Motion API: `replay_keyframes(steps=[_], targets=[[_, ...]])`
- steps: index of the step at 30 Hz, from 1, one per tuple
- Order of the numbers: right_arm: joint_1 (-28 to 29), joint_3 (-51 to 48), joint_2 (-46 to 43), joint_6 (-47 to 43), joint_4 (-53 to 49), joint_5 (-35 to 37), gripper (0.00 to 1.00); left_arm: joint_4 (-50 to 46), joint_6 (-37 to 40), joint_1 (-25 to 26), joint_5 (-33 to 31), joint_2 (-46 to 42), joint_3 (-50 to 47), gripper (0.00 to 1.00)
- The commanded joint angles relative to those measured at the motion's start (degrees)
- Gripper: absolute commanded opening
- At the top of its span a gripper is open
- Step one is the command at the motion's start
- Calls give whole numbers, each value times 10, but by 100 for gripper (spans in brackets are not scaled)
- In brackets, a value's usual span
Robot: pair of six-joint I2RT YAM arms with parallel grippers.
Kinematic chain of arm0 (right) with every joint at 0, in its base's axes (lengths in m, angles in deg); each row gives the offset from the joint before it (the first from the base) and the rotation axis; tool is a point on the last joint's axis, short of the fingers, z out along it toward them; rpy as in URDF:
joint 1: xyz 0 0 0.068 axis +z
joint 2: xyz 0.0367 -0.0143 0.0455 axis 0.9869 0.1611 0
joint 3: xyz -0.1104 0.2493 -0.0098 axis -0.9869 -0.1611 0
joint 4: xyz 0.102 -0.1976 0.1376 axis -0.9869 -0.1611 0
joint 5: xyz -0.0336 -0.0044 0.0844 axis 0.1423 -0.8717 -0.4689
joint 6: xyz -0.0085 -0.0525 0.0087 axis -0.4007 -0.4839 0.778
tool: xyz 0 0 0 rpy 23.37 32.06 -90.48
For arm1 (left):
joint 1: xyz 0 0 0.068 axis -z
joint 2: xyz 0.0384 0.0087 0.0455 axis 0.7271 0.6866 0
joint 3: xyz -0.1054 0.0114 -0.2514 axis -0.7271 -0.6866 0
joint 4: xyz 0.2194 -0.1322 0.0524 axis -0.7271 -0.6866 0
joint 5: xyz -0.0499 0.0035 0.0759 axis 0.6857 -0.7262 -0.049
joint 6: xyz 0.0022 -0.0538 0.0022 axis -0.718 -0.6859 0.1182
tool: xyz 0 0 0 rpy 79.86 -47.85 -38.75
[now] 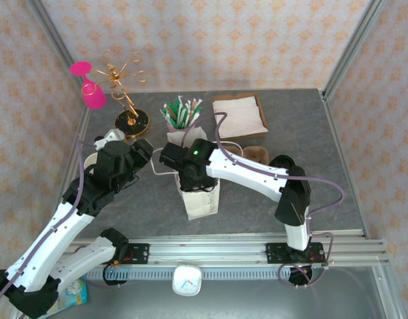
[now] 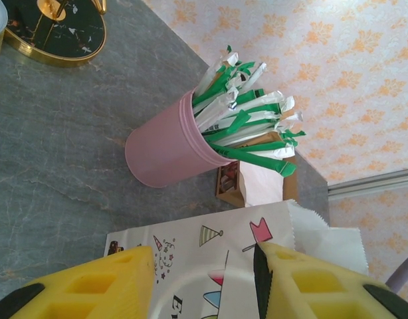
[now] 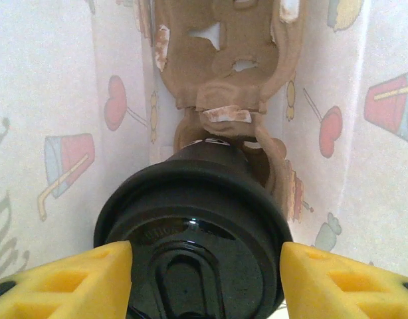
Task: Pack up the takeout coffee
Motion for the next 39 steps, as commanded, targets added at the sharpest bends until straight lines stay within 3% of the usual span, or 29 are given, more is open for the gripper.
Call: replay_keyframes(steps=[1,20,39], targets=[[-4,21,-17,9,-17,12,58,11,15,-6,9,2,13,45],[-4,34,-33,15,-18,11,53,11,19,-7,14,4,18,44],[-4,35,-53,21,-17,15,59,14,32,-7,28,22,32,44]])
